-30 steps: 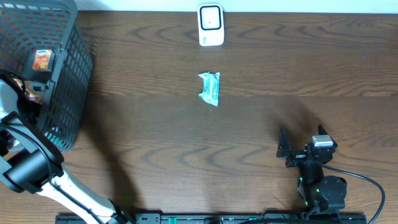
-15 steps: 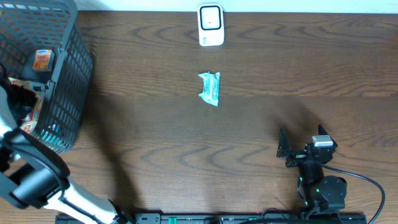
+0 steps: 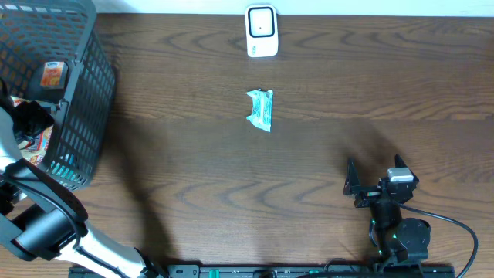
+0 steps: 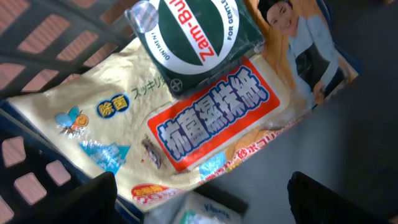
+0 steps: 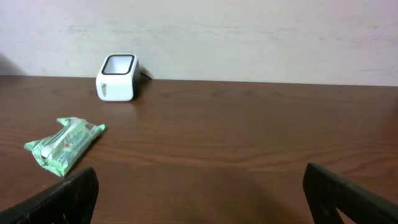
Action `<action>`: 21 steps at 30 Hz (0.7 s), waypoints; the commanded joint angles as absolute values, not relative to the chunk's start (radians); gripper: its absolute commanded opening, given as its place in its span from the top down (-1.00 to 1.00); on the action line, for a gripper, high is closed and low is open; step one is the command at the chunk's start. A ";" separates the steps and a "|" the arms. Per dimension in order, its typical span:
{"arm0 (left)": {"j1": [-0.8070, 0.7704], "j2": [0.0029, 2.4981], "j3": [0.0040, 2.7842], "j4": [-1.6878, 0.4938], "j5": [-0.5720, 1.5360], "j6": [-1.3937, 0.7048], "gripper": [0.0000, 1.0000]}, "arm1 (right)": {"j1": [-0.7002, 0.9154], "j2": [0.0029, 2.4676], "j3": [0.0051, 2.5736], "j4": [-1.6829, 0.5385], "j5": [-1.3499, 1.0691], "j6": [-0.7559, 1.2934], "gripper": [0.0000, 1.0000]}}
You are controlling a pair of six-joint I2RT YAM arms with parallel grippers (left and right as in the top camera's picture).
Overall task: Scan the item barcode
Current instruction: 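Reach the left gripper into the basket and grasp the yellow snack bag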
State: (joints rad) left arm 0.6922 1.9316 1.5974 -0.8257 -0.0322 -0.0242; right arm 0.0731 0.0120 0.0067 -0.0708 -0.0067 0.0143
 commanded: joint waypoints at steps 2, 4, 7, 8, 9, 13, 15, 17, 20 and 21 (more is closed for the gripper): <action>0.696 1.949 1.523 -0.777 -0.040 0.104 -0.73 | 0.065 0.007 0.005 -0.075 -0.002 0.014 -0.99; 0.696 1.949 1.493 -0.755 -0.034 0.140 -0.73 | 0.065 0.007 0.005 -0.075 -0.002 0.014 -0.99; 0.694 1.949 1.448 -0.711 -0.033 0.185 -0.73 | 0.065 0.007 0.005 -0.075 -0.002 0.014 -0.99; 0.694 1.949 1.430 -0.690 -0.033 0.196 -0.73 | 0.065 0.007 0.005 -0.075 -0.002 0.014 -0.99; 0.694 1.949 1.415 -0.671 -0.033 0.211 -0.73 | 0.065 0.007 0.005 -0.075 -0.002 0.014 -0.99; 0.694 1.949 1.391 -0.606 -0.039 0.279 -0.74 | 0.065 0.007 0.005 -0.075 -0.002 0.014 -0.98; 0.694 1.949 1.391 -0.577 -0.045 0.298 -0.73 | 0.065 0.007 0.005 -0.076 -0.002 0.014 -0.99; 0.694 1.949 1.391 -0.567 -0.045 0.322 -0.73 | 0.065 0.007 0.005 -0.075 -0.002 0.014 -0.99; 0.694 1.949 1.391 -0.550 -0.045 0.366 -0.71 | 0.065 0.007 0.005 -0.076 -0.002 0.014 -0.99; 0.694 1.949 1.391 -0.542 -0.045 0.374 -0.66 | 0.065 0.007 0.005 -0.075 -0.002 0.014 -0.99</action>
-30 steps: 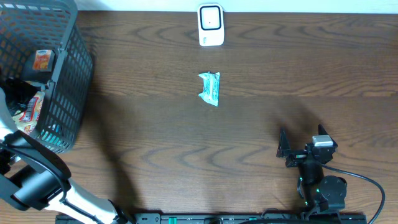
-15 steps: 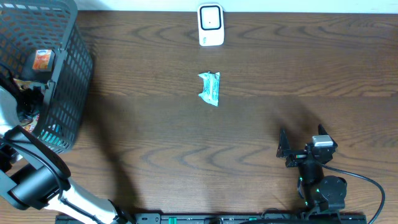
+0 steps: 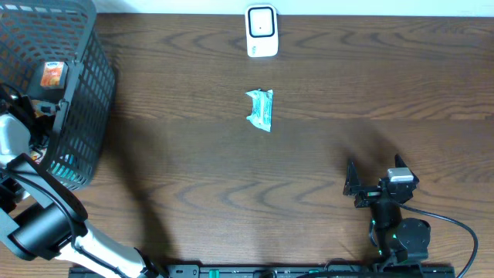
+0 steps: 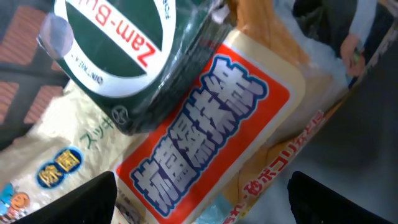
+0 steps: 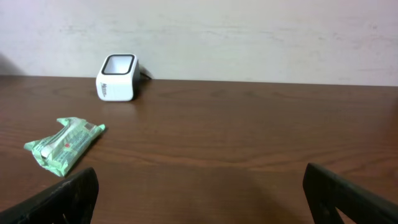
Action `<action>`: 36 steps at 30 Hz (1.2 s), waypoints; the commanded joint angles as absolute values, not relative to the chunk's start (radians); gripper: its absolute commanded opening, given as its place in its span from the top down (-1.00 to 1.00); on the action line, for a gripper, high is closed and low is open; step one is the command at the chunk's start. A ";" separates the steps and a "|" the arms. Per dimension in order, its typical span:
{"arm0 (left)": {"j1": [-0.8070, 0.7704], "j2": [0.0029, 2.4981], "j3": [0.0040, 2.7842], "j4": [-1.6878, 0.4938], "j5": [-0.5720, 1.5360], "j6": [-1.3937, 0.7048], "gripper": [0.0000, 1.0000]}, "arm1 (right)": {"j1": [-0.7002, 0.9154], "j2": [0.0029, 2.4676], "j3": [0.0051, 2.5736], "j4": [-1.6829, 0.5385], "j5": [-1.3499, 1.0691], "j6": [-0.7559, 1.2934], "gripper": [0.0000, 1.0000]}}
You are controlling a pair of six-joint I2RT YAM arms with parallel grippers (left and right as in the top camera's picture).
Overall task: Scan the item barcode
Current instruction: 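Reach the left gripper into the basket and grasp the yellow snack bag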
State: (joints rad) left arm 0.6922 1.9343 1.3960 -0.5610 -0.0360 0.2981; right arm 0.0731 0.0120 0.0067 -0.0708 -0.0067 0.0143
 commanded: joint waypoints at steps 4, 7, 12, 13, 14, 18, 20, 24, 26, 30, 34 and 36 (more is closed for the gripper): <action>0.694 1.951 1.362 -0.502 -0.044 0.386 -0.52 | 0.065 0.007 0.005 -0.075 -0.002 0.014 -0.99; 0.694 1.975 1.336 -0.491 -0.044 0.392 -0.52 | 0.065 0.007 0.005 -0.075 -0.002 0.014 -0.99; 0.694 2.019 1.335 -0.492 -0.044 0.380 0.05 | 0.065 0.007 0.005 -0.076 -0.002 0.014 -0.99; 0.694 2.019 1.335 -0.492 -0.044 0.380 0.24 | 0.065 0.007 0.005 -0.075 -0.002 0.014 -0.99; 0.694 2.014 1.335 -0.492 -0.044 0.380 0.38 | 0.065 0.007 0.005 -0.075 -0.002 0.014 -0.99; 0.694 1.956 1.335 -0.495 -0.044 0.323 0.78 | 0.065 0.007 0.005 -0.075 -0.002 0.014 -0.99; 0.694 1.903 1.336 -0.490 -0.033 0.275 0.85 | 0.065 0.007 0.005 -0.075 -0.002 0.014 -0.99; 0.694 1.786 1.336 -0.492 -0.019 0.200 0.85 | 0.065 0.007 0.005 -0.076 -0.002 0.014 -0.99; 0.694 1.743 1.336 -0.497 0.024 0.198 0.85 | 0.065 0.007 0.005 -0.075 -0.002 0.014 -0.99; 0.694 1.630 1.336 -0.501 0.217 0.123 0.85 | 0.065 0.007 0.005 -0.076 -0.002 0.014 -0.99; 0.694 1.543 1.336 -0.442 0.345 0.014 0.85 | 0.065 0.007 0.005 -0.075 -0.002 0.014 -0.99; 0.694 1.504 1.336 -0.406 0.358 -0.047 0.85 | 0.065 0.007 0.005 -0.075 -0.002 0.014 -0.99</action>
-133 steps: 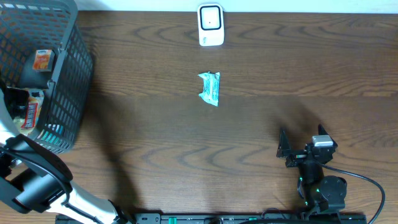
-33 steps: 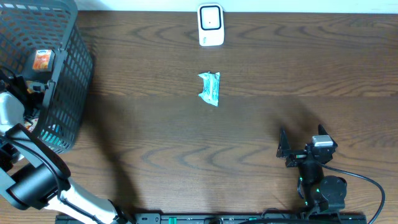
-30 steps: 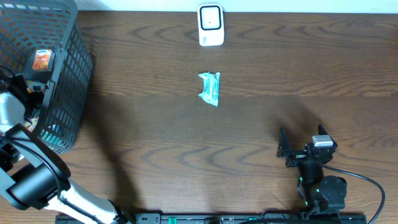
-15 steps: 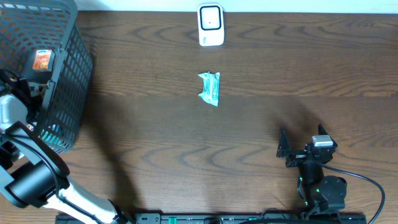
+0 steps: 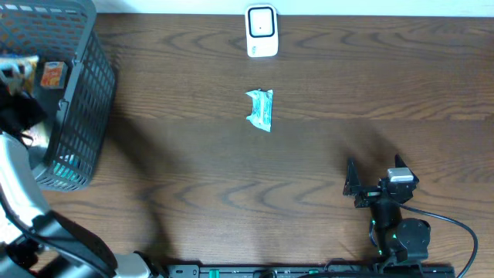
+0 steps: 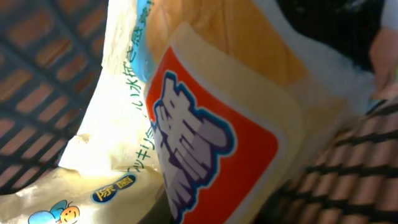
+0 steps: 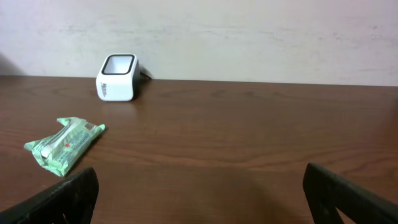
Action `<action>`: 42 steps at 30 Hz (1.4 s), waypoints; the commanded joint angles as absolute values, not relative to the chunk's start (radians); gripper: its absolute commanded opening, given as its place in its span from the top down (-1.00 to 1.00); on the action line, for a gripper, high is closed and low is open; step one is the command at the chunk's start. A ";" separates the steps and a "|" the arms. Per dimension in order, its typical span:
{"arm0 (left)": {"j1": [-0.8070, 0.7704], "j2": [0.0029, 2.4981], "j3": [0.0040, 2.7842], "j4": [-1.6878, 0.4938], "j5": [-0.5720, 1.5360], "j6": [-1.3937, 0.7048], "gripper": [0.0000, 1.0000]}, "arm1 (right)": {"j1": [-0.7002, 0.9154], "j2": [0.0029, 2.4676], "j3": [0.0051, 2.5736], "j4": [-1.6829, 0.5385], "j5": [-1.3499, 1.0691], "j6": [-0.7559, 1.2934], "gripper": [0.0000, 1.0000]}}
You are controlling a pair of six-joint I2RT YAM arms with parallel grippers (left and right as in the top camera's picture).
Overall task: Scan the item barcode
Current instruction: 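Reach the left gripper into the basket and grasp the yellow snack bag, then carry the yellow snack bag to the scanner and drop it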
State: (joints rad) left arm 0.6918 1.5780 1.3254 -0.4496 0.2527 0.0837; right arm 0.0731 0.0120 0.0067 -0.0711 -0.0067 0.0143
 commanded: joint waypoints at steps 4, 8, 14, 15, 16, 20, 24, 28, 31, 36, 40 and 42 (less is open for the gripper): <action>0.694 1.413 1.336 -0.355 0.358 -0.144 0.85 | 0.065 0.007 0.005 -0.075 -0.002 0.014 -0.99; 0.694 1.325 1.336 -0.324 0.358 -0.152 0.85 | 0.065 0.007 0.005 -0.075 -0.002 0.014 -0.99; 0.694 1.225 1.336 -0.242 0.359 -0.395 0.85 | 0.065 0.007 0.005 -0.075 -0.002 0.014 -0.98; 0.694 1.214 1.336 -0.234 0.359 -0.439 0.85 | 0.065 0.007 0.005 -0.075 -0.002 0.014 -0.99; 0.691 1.196 1.336 -0.221 0.360 -0.515 0.85 | 0.065 0.007 0.005 -0.075 -0.002 0.014 -0.98; 0.617 1.147 1.336 -0.205 0.360 -0.670 0.85 | 0.065 0.007 0.005 -0.075 -0.002 0.014 -0.99; 0.414 1.129 1.336 -0.205 0.403 -0.679 0.85 | 0.065 0.007 0.005 -0.075 -0.002 0.014 -0.99; 0.200 1.158 1.336 -0.250 0.403 -0.679 0.85 | 0.065 0.007 0.005 -0.075 -0.002 0.014 -0.99; 0.045 1.213 1.336 -0.282 0.393 -0.678 0.85 | 0.065 0.007 0.005 -0.075 -0.002 0.014 -0.99; -0.160 1.356 1.336 -0.380 0.221 -0.675 0.85 | 0.065 0.007 0.005 -0.076 -0.002 0.014 -0.99; -0.270 1.500 1.336 -0.411 0.110 -0.674 0.85 | 0.065 0.007 0.005 -0.075 -0.002 0.014 -0.99; -0.301 1.566 1.336 -0.410 0.110 -0.675 0.85 | 0.065 0.007 0.005 -0.076 -0.002 0.014 -0.98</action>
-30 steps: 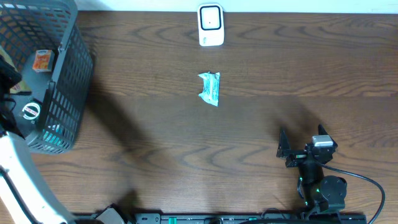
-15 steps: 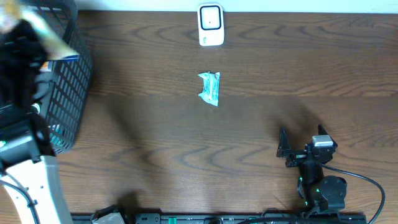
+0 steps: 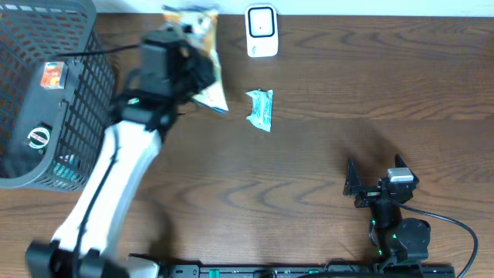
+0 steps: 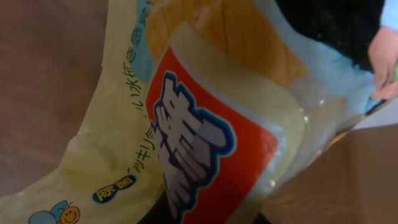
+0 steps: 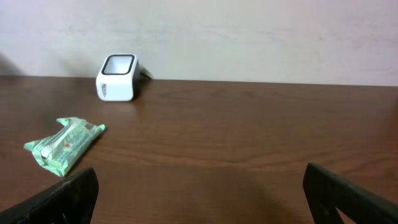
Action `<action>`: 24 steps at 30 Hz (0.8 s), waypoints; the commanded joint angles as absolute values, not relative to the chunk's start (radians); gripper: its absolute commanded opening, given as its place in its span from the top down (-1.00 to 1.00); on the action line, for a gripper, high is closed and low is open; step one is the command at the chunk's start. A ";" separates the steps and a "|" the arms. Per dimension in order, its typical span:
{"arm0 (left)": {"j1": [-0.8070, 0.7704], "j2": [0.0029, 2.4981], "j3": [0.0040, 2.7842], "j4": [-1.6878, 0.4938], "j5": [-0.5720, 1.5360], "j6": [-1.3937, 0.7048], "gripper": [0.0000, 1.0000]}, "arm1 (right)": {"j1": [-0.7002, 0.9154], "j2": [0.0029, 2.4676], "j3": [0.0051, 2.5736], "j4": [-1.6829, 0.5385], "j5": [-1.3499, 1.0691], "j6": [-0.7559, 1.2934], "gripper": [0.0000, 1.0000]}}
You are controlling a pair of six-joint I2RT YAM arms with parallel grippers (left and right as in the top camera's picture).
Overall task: Scan the item barcode
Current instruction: 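Carry the yellow snack bag to the scanner and drop it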
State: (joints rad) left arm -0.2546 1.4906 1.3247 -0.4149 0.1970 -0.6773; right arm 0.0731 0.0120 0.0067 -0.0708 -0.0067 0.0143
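My left gripper is shut on a cream wipes packet with a red label, held over the table just left of the white barcode scanner. In the left wrist view the packet fills the frame and hides the fingers. A small green packet lies on the table below the scanner, and it shows in the right wrist view too. My right gripper rests open near the front right, with nothing between its fingers. The scanner stands far ahead of it.
A grey mesh basket stands at the far left, with an orange item and a round green tin inside. The left arm stretches diagonally from the front left across the brown table.
My left gripper has come out of the basket with the wipes packet and now holds it over the table beside the scanner. The right arm has not moved.
My left gripper was open in the basket above the wipes packet and the green tin lying on it. Then it was closer to the packet, still open. Then it was shut on the packet inside the basket. Now the packet is beside the scanner.
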 commanded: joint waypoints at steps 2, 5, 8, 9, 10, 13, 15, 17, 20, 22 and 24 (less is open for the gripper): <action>-0.323 1.630 1.336 -0.401 0.110 -0.675 0.85 | 0.065 0.007 0.005 -0.075 -0.002 0.014 -0.99; -0.343 1.720 1.336 -0.384 0.111 -0.676 0.85 | 0.065 0.007 0.005 -0.075 -0.002 0.014 -0.99; -0.351 1.788 1.336 -0.380 0.111 -0.683 0.85 | 0.065 0.007 0.005 -0.075 -0.002 0.014 -0.99; -0.352 1.802 1.336 -0.381 0.111 -0.686 0.84 | 0.065 0.007 0.005 -0.075 -0.002 0.014 -0.99; -0.353 1.814 1.336 -0.381 0.112 -0.686 0.68 | 0.065 0.007 0.005 -0.076 -0.002 0.014 -0.98; -0.353 1.827 1.336 -0.381 0.112 -0.686 0.31 | 0.065 0.007 0.005 -0.075 -0.002 0.014 -0.99; -0.353 1.827 1.336 -0.380 0.112 -0.686 0.08 | 0.065 0.007 0.005 -0.075 -0.002 0.014 -0.99; -0.350 1.821 1.336 -0.377 0.113 -0.680 0.03 | 0.065 0.007 0.005 -0.076 -0.002 0.014 -0.99; -0.336 1.781 1.351 -0.377 0.133 -0.662 0.03 | 0.065 0.007 0.005 -0.075 -0.002 0.014 -0.99; -0.318 1.735 1.369 -0.376 0.146 -0.650 0.03 | 0.065 0.007 0.005 -0.075 -0.002 0.014 -0.99; -0.277 1.628 1.390 -0.363 0.145 -0.613 0.03 | 0.065 0.007 0.005 -0.076 -0.002 0.014 -0.99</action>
State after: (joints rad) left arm -0.3290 1.7802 1.3251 -0.3794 0.1379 -0.6724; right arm 0.0731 0.0120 0.0067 -0.0708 -0.0067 0.0143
